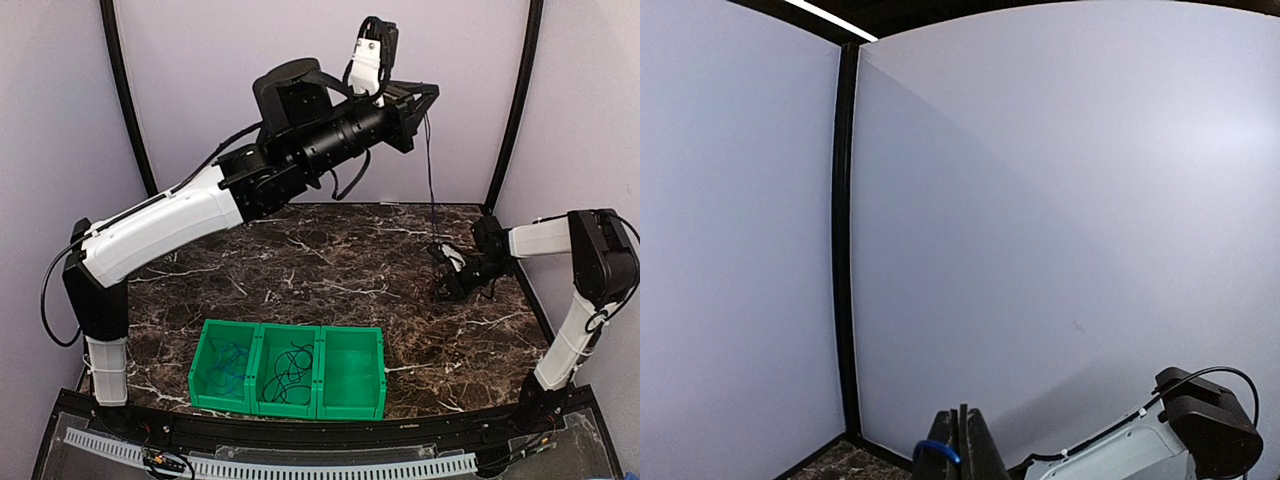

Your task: Untangle the cables

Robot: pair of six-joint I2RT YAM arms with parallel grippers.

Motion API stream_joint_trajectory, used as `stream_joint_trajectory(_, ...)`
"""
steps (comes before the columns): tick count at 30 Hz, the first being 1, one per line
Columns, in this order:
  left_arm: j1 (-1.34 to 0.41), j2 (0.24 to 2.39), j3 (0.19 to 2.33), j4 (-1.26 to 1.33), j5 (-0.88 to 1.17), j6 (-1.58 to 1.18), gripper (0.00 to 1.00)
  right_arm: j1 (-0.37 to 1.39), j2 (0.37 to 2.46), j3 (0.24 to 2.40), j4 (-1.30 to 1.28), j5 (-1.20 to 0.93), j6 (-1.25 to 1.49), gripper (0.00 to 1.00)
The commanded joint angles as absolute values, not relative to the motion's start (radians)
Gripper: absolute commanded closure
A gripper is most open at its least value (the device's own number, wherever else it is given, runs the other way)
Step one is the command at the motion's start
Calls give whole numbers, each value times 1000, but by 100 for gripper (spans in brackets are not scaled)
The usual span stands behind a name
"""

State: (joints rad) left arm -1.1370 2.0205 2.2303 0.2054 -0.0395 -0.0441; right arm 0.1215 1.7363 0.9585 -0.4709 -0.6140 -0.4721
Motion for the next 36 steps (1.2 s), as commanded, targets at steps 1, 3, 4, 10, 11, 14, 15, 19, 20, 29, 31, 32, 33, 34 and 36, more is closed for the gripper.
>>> stream_joint_trajectory(1, -1135, 1854, 2289, 265, -76, 124, 100, 96, 1752, 971, -475, -521, -444, 77)
stream_joint_trajectory(3, -1135, 1825, 2288, 259, -96, 161, 100, 85, 1754, 972, -472, -502, -436, 77)
stream_joint_trajectory(4, -1135, 1812, 2287, 251, -101, 181, 100, 77, 1758, 972, -472, -492, -431, 77)
stream_joint_trajectory(10, -1135, 1757, 2277, 234, -134, 235, 100, 19, 1761, 984, -466, -396, -386, 76)
stream_joint_trajectory(11, -1135, 1754, 2274, 231, -142, 243, 100, 11, 1757, 984, -464, -375, -380, 75)
stream_joint_trajectory(14, -1135, 1736, 2271, 219, -164, 278, 100, -32, 1735, 985, -457, -318, -378, 73)
stream_joint_trajectory(15, -1135, 1731, 2263, 219, -168, 284, 100, -42, 1726, 984, -462, -316, -382, 73)
stream_joint_trajectory(19, -1135, 1713, 2233, 197, -207, 317, 100, -54, 1671, 990, -500, -305, -410, 66)
stream_joint_trajectory(20, -1135, 1710, 2218, 194, -225, 320, 100, -56, 1652, 984, -496, -283, -414, 64)
stream_joint_trajectory(29, -1135, 1628, 2094, 156, -357, 367, 100, -69, 1651, 985, -508, -302, -424, 58)
stream_joint_trajectory(31, -1135, 1612, 2066, 124, -374, 358, 100, -68, 1625, 989, -511, -302, -425, 56)
stream_joint_trajectory(32, -1135, 1607, 2043, 117, -383, 353, 100, -69, 1613, 996, -518, -300, -427, 54)
stream_joint_trajectory(33, -1135, 1590, 2027, 109, -388, 340, 100, -69, 1600, 1004, -530, -298, -435, 51)
stream_joint_trajectory(34, -1135, 1580, 1992, 108, -396, 331, 100, -70, 1590, 1018, -548, -297, -442, 49)
stream_joint_trajectory(36, -1135, 1546, 1934, 114, -406, 307, 100, -69, 1569, 1053, -599, -293, -459, 45)
